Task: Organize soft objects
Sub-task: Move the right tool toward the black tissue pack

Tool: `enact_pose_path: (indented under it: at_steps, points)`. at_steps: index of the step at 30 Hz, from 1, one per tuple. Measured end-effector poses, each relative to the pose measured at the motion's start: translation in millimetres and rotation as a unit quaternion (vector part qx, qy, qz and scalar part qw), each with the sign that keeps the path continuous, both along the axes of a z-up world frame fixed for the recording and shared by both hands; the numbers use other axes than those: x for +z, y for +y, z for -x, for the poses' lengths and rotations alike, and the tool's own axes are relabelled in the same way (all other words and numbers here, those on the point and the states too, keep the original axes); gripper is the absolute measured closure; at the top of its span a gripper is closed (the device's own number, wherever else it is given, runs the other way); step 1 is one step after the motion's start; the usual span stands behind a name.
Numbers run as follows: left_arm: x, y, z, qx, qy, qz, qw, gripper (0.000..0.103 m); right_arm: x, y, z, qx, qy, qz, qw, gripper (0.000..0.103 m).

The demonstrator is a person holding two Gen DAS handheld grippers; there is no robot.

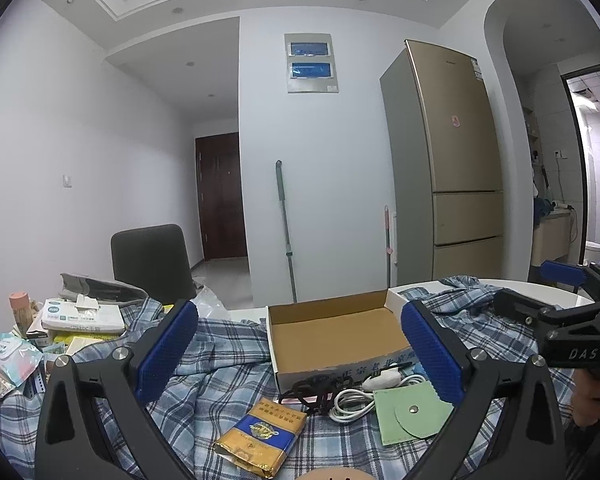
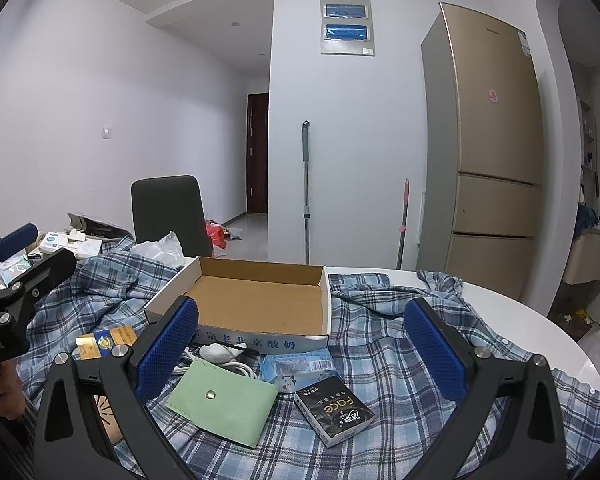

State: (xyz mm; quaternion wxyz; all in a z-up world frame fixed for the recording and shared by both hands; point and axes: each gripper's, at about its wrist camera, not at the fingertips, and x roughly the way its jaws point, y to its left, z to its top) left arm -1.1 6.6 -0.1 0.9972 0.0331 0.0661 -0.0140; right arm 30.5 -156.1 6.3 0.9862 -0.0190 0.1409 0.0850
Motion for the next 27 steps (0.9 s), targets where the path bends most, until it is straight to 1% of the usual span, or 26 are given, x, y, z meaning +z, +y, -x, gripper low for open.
enact_pose_path:
  at_steps: [5, 7, 9, 11, 14, 16, 19, 22, 27]
  points:
    - [7.5, 4.0, -3.9, 0.026, 0.020, -0.007, 0.9995, 0.000, 5.9, -12.0, -3.8, -0.010, 0.011, -0.020, 1.000, 0.000]
    - [14.2, 3.8, -4.5, 0.041, 0.036, -0.016, 0.9984, 0.000, 12.5, -20.6, -5.7, -0.015, 0.016, -0.036, 0.999, 0.000]
    - [20.7, 2.7, -3.8, 0.032, 0.048, -0.020, 0.9981, 0.000, 20.5, -27.9, -9.4, -0.029, 0.026, -0.036, 0.999, 0.000]
    - [25.5, 1.3, -0.8, 0.025, 0.054, -0.015, 0.9981, 0.000, 27.7, -32.5, -14.1, -0.040, 0.043, -0.028, 0.998, 0.000]
    - [31.6, -1.8, -3.1, 0.010, 0.073, -0.001, 0.9973, 0.000, 38.7, -44.4, -20.7, -0.034, 0.066, -0.043, 0.996, 0.000]
    - [31.7, -4.8, -6.5, 0.008, 0.078, 0.001, 0.9969, 0.000, 41.1, -48.4, -26.1, -0.023, 0.074, -0.039, 0.996, 0.000]
    - [26.8, -8.8, -14.6, 0.008, 0.088, -0.004, 0.9961, 0.000, 34.2, -47.7, -41.5, -0.007, 0.101, -0.016, 0.995, 0.001]
    - [15.9, -9.8, -20.5, 0.008, 0.098, 0.001, 0.9952, 0.000, 13.2, -49.2, -59.8, 0.018, 0.154, -0.021, 0.988, 0.006]
    - [-9.0, -4.1, -35.5, 0.011, 0.124, 0.006, 0.9923, 0.000, -21.6, -47.0, -71.7, 0.019, 0.189, -0.003, 0.982, 0.010]
